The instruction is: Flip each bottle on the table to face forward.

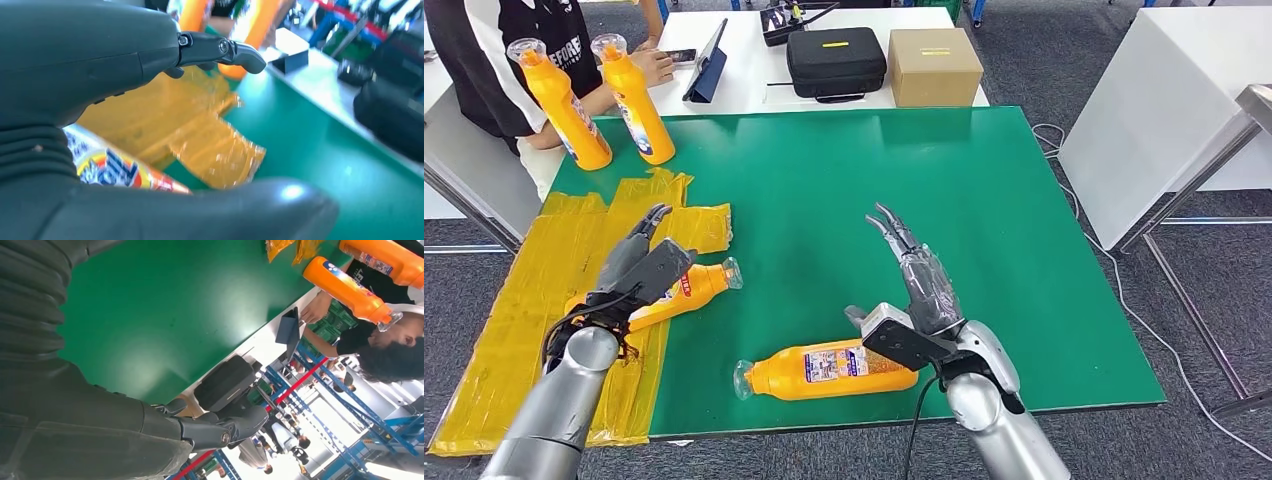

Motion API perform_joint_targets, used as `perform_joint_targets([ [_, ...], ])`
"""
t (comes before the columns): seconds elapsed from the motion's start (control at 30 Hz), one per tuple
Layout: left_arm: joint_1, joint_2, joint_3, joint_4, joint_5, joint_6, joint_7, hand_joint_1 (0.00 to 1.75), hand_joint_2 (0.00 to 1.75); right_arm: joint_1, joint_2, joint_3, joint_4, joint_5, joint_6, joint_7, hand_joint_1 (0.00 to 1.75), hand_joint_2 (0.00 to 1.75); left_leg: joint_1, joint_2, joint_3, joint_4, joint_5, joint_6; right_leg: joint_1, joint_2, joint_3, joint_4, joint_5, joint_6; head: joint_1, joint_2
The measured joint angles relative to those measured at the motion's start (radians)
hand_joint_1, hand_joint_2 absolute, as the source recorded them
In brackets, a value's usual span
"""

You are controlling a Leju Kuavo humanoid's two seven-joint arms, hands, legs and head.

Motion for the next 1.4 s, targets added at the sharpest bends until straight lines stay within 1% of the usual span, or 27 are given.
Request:
perform_joint_targets([
  [0.1, 0.031, 0.011, 0.001, -0.082, 0.024, 0.016, 0.017, 0.0, 0.0, 0.004, 0.0, -0.001, -0.003, 0.003, 0.0, 0.001, 0.0, 1.75, 0.0, 0.0, -0.001, 0.0, 0.0, 0.0, 0.0, 0.0, -0.001, 0.0, 0.0, 0.0, 0.0, 0.0],
  [0.17, 0.056, 0.015, 0.003, -0.133, 0.045, 0.019, 0.02, 0.0, 0.87, 0.008, -0.001, -0.001, -0.003, 0.012, 0.0, 0.005, 0.0, 1.75, 0.0, 0.0, -0.001, 0.0, 0.0, 0.0, 0.0, 0.0, -0.001, 0.0, 0.0, 0.0, 0.0, 0.0],
  [0.23, 0.082, 0.017, 0.007, -0.178, 0.073, 0.019, 0.019, 0.0, 1.75, 0.011, -0.006, 0.001, -0.003, 0.068, 0.0, 0.029, 0.0, 1.75, 0.0, 0.0, -0.001, 0.0, 0.0, 0.0, 0.0, 0.0, -0.001, 0.0, 0.0, 0.0, 0.0, 0.0],
  [0.37, 0.118, 0.017, 0.021, -0.219, 0.144, 0.015, 0.004, 0.0, 1.75, 0.014, -0.035, 0.038, -0.003, 0.277, 0.013, 0.112, 0.0, 1.75, 0.0, 0.0, -0.002, 0.0, 0.0, 0.0, 0.0, 0.0, -0.002, 0.0, 0.0, 0.0, 0.0, 0.0],
  [0.43, 0.126, 0.016, 0.026, -0.221, 0.181, 0.004, -0.017, 0.0, 1.75, 0.016, -0.051, 0.07, -0.004, 0.326, 0.026, 0.136, 0.0, 1.75, 0.0, 0.0, -0.002, 0.0, 0.0, 0.0, 0.0, 0.0, -0.002, 0.0, 0.0, 0.0, 0.0, 0.0],
  [0.53, 0.129, 0.011, 0.027, -0.22, 0.221, -0.009, -0.039, 0.0, 1.75, 0.015, -0.075, 0.118, -0.005, 0.355, 0.061, 0.16, 0.0, 1.75, 0.0, -0.001, -0.002, 0.0, 0.0, 0.0, 0.0, 0.0, -0.002, 0.0, 0.0, 0.0, 0.0, 0.0],
  [0.73, 0.123, -0.001, 0.029, -0.216, 0.256, -0.004, -0.046, 0.0, 1.75, -0.02, -0.121, 0.232, 0.001, 0.363, 0.123, 0.177, 0.0, 1.75, 0.0, 0.0, -0.002, 0.0, 0.0, 0.0, 0.0, 0.0, -0.002, 0.0, 0.0, 0.0, 0.0, 0.0],
  [0.97, 0.123, 0.0, 0.049, -0.199, 0.282, 0.007, -0.058, 0.0, 1.75, -0.065, -0.171, 0.33, 0.016, 0.319, 0.135, 0.18, 0.0, 1.75, 0.0, -0.001, -0.003, 0.0, 0.0, 0.0, 0.0, 0.0, -0.002, 0.0, 0.0, 0.0, 0.0, 0.0],
  [1.2, 0.12, 0.0, 0.058, -0.173, 0.285, 0.007, -0.061, 0.0, 1.75, -0.081, -0.192, 0.377, 0.03, 0.301, 0.135, 0.181, 0.0, 1.75, 0.0, -0.001, -0.003, 0.0, 0.0, 0.0, 0.0, 0.0, -0.003, 0.0, 0.0, 0.0, 0.0, 0.0],
  [1.4, 0.092, 0.0, 0.059, -0.137, 0.297, 0.009, -0.061, 0.0, 1.75, -0.092, -0.203, 0.405, 0.042, 0.286, 0.146, 0.203, 0.0, 1.75, 0.0, -0.001, -0.003, 0.0, 0.0, 0.0, 0.0, 0.0, -0.003, 0.0, 0.0, 0.0, 0.0, 0.0],
])
